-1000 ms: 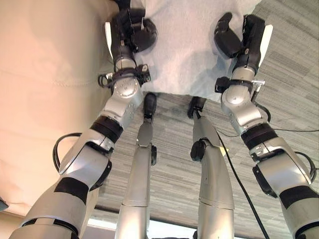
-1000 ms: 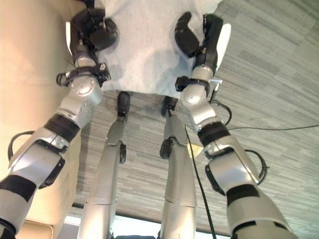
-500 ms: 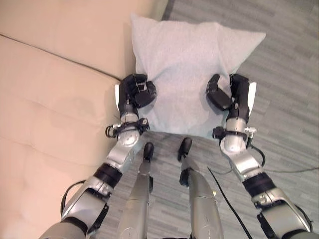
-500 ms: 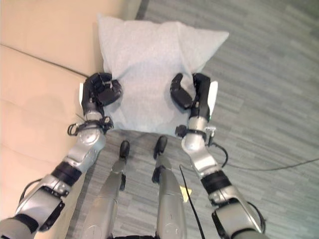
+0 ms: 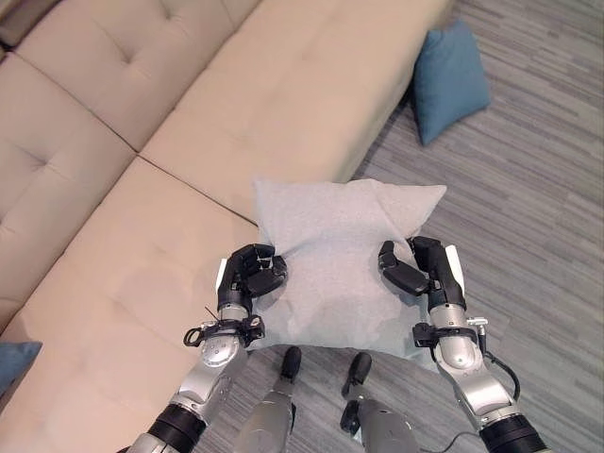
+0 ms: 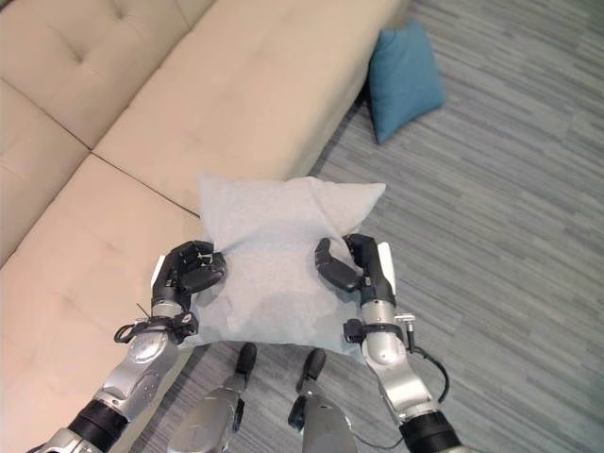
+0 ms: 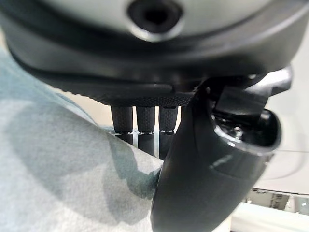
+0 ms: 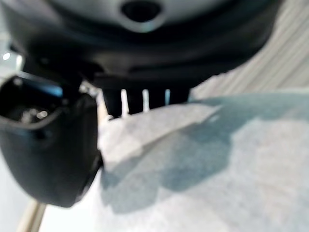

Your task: Pick up all the scattered cushions and arrange them neatly on the sofa.

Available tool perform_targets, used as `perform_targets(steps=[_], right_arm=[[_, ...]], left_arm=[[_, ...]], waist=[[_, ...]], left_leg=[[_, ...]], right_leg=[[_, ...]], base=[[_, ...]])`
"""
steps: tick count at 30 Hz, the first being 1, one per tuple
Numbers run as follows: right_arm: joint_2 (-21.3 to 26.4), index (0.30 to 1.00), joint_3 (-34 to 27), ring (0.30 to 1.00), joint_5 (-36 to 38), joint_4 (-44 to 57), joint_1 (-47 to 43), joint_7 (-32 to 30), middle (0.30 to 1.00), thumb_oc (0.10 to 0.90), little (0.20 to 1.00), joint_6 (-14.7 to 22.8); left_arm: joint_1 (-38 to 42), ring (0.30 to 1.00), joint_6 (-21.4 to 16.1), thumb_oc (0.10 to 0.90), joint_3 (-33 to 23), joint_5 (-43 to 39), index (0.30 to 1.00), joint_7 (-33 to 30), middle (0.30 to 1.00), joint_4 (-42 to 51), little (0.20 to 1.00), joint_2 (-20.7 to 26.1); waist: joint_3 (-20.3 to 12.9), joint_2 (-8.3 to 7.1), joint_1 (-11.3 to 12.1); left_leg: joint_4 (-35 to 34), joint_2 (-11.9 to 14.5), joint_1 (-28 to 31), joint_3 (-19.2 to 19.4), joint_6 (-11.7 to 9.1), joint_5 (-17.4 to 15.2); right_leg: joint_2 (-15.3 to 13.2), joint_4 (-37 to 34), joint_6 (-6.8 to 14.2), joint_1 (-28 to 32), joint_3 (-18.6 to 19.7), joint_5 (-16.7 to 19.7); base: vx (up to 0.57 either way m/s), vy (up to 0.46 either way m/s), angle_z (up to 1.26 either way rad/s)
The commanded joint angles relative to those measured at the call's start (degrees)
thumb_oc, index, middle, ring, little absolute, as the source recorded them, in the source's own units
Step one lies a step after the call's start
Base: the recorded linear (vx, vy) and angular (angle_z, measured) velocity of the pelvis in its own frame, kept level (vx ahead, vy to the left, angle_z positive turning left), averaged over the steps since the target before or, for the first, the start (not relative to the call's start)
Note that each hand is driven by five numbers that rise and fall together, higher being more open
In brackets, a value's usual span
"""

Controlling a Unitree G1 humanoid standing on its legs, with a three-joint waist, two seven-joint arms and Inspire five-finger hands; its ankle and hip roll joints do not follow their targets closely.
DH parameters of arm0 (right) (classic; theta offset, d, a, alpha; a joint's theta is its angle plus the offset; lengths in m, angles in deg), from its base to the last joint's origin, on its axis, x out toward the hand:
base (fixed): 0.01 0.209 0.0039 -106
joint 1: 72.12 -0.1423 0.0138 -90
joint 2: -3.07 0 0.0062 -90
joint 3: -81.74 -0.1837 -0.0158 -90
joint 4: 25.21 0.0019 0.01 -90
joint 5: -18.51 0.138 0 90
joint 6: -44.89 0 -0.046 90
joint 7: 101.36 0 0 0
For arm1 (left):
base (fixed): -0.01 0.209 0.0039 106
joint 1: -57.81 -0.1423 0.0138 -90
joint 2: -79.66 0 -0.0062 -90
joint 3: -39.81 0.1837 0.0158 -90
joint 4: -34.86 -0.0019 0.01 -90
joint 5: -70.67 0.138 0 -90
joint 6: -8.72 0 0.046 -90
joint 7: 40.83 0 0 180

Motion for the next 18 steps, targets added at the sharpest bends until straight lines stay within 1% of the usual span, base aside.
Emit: perform_targets(steps=[1,3,4,5,6,7,8,9,10,11,12,13,14,15,16,17,18], right_arm=[[0.01,0.3,-1.0,0.3,-0.24,11.03,-0.02,-0.49,0.3,0.4,0.3,7.92],[0.02,0.3,-1.95,0.3,-0.43,11.59,-0.1,-1.32,0.3,0.4,0.3,7.58],[0.02,0.3,-1.96,0.3,-0.43,11.6,-0.1,-1.33,0.3,0.4,0.3,7.57],[-0.26,0.3,-2.05,0.3,-0.56,11.95,-0.43,-1.63,0.3,0.4,0.3,7.42],[-0.7,0.3,-1.89,0.3,-0.89,11.97,-1.18,-2.13,0.3,0.4,0.3,6.9],[-1.19,0.3,-1.69,0.3,-1.09,11.97,-1.3,-1.87,0.3,0.4,0.3,6.75],[-1.21,0.3,-1.66,0.3,-1.11,11.98,-1.27,-1.87,0.3,0.4,0.3,6.74],[-1.89,0.3,-0.63,0.3,-1.63,11.04,-2.15,-1.57,0.3,0.4,0.3,6.57],[-1.91,0.3,-0.59,0.3,-1.64,10.96,-2.22,-1.59,0.3,0.4,0.3,6.6],[-2.44,0.3,-0.24,0.3,-1.49,10.57,-2.4,-0.77,0.3,0.4,0.3,6.49],[-2.45,0.3,-0.24,0.3,-1.49,10.57,-2.4,-0.77,0.3,0.4,0.3,6.49],[-2.71,0.3,0.05,0.3,-1.71,10.61,-2.76,-0.39,0.3,0.4,0.3,6.32],[-2.88,0.3,0.22,0.3,-1.94,10.73,-3.02,-0.15,0.3,0.4,0.3,6.22],[-3.34,0.3,0.71,0.3,-1.97,11.15,-3.48,0.21,0.3,0.4,0.3,5.95],[-3.63,0.3,0.82,0.3,-1.96,11.41,-3.65,0.53,0.3,0.4,0.3,5.97],[-3.82,0.3,0.88,0.3,-1.97,11.56,-3.81,0.84,0.3,0.4,0.3,5.95],[-3.94,0.3,0.96,0.3,-1.77,11.51,-3.98,1.06,0.3,0.4,0.3,5.94]], left_arm=[[3.21,0.3,-5.63,0.4,3.2,1.07,0.3,5.4,0.3,7.13,0.3,-3.66],[4.02,0.3,-5.57,0.4,3.48,1.22,0.3,5.2,0.3,6.41,0.3,-4.1],[4.04,0.3,-5.58,0.4,3.48,1.23,0.3,5.2,0.3,6.39,0.3,-4.11],[4.45,0.3,-5.51,0.4,3.48,1.43,0.3,5.09,0.3,6.16,0.3,-4.22],[4.88,0.3,-5.16,0.4,3.26,1.63,0.3,4.78,0.3,5.91,0.3,-4.23],[4.71,0.3,-4.99,0.4,2.88,1.71,0.3,4.6,0.3,6.0,0.3,-4.11],[4.66,0.3,-4.96,0.4,2.87,1.71,0.3,4.59,0.3,6.04,0.3,-4.08],[3.86,0.3,-4.63,0.4,2.58,1.67,0.3,4.31,0.3,6.73,0.3,-3.65],[3.83,0.3,-4.6,0.4,2.55,1.67,0.3,4.3,0.3,6.78,0.3,-3.62],[2.78,0.3,-3.98,0.4,2.23,1.62,0.3,4.61,0.3,7.3,0.3,-3.21],[2.78,0.3,-3.98,0.4,2.23,1.62,0.3,4.61,0.3,7.31,0.3,-3.21],[2.23,0.3,-3.75,0.4,1.79,1.78,0.3,4.58,0.3,7.42,0.3,-3.05],[2.02,0.3,-3.45,0.4,1.71,1.72,0.3,4.47,0.3,7.74,0.3,-2.91],[2.66,0.3,-3.51,0.4,1.8,1.86,0.3,4.1,0.3,7.45,0.3,-2.35],[2.97,0.3,-3.72,0.4,1.5,1.95,0.3,3.98,0.3,7.27,0.3,-2.38],[3.34,0.3,-3.78,0.4,1.43,2.23,0.3,3.8,0.3,7.32,0.3,-2.29],[3.55,0.3,-4.03,0.4,1.25,2.23,0.3,3.63,0.3,7.34,0.3,-2.36]], waist=[[-13.29,-2.49,0.03],[-14.39,-2.5,-0.99],[-14.42,-2.5,-0.96],[-14.9,-2.69,-1.21],[-15.7,-3.08,-1.18],[-16.48,-2.97,-1.0],[-16.47,-3.0,-0.94],[-17.04,-2.84,-0.25],[-17.0,-2.88,-0.25],[-17.16,-2.78,0.41],[-17.15,-2.79,0.43],[-17.0,-2.52,0.74],[-16.53,-2.36,0.64],[-15.08,-1.34,-0.48],[-14.67,-0.97,-1.03],[-14.41,-0.77,-1.34],[-14.39,-0.56,-1.58]], left_leg=[[6.38,-0.05,-3.25,10.76,-1.39,-5.58],[6.86,0.33,-3.68,16.37,-0.13,-5.74],[6.92,0.33,-3.74,16.4,-0.12,-5.78],[7.44,0.45,-4.34,19.08,0.43,-5.82],[8.78,0.87,-5.02,22.32,0.63,-7.4],[7.06,0.95,-3.81,22.83,1.3,-8.16],[6.82,0.91,-3.62,22.91,1.35,-8.1],[5.05,0.02,-1.51,20.93,2.56,-8.74],[4.98,-0.03,-1.43,20.96,2.61,-8.74],[3.88,-0.6,0.42,20.89,4.24,-9.52],[3.86,-0.61,0.44,20.91,4.25,-9.51],[3.22,-1.23,1.87,21.01,5.35,-10.07],[2.97,-2.01,2.81,20.63,6.51,-10.36],[2.42,-1.62,3.73,19.73,7.91,-9.12],[1.96,-1.46,4.39,19.05,8.15,-9.25],[1.74,-1.37,4.87,18.32,8.08,-9.23],[1.07,-1.23,5.43,17.62,7.82,-9.27]], right_leg=[[-0.8,4.0,3.3,3.86,0.0,-11.0],[-1.22,3.85,3.58,4.53,-1.67,-10.92],[-1.22,3.85,3.58,4.49,-1.64,-10.91],[-1.36,3.76,3.69,4.76,-2.11,-10.84],[-1.19,3.88,4.07,5.57,-1.72,-11.99],[-1.05,4.48,4.45,5.49,-1.75,-12.15],[-1.1,4.55,4.5,5.5,-1.67,-12.16],[-1.74,7.54,5.06,5.43,-1.22,-12.78],[-1.85,7.79,5.12,5.36,-1.18,-12.91],[-3.83,13.89,5.99,4.86,-1.02,-13.49],[-3.85,13.94,6.0,4.85,-1.0,-13.51],[-5.42,17.97,6.95,4.15,-0.67,-12.66],[-7.33,23.19,8.15,2.82,0.33,-10.09],[-8.15,32.04,8.01,-1.84,3.09,-5.96],[-7.49,34.87,8.01,-4.62,5.69,-6.45],[-6.51,35.86,7.52,-6.62,8.22,-6.93],[-5.68,34.5,7.26,-8.13,10.44,-7.56]], base=[[0.13,-0.013,0.64],[0.1,0.009,0.76],[0.07,0.021,0.85],[0.17,0.009,0.55],[0.25,0.043,0.29],[0.23,0.033,0.0],[0.22,0.132,-0.04],[0.14,0.101,-0.01],[0.27,0.232,-0.04],[0.13,0.138,0.01],[0.21,0.23,0.01],[0.15,0.188,0.03],[0.16,0.295,-0.01],[0.12,0.225,0.09],[0.08,0.138,0.35],[0.12,0.019,0.44],[0.16,-0.037,0.41]])
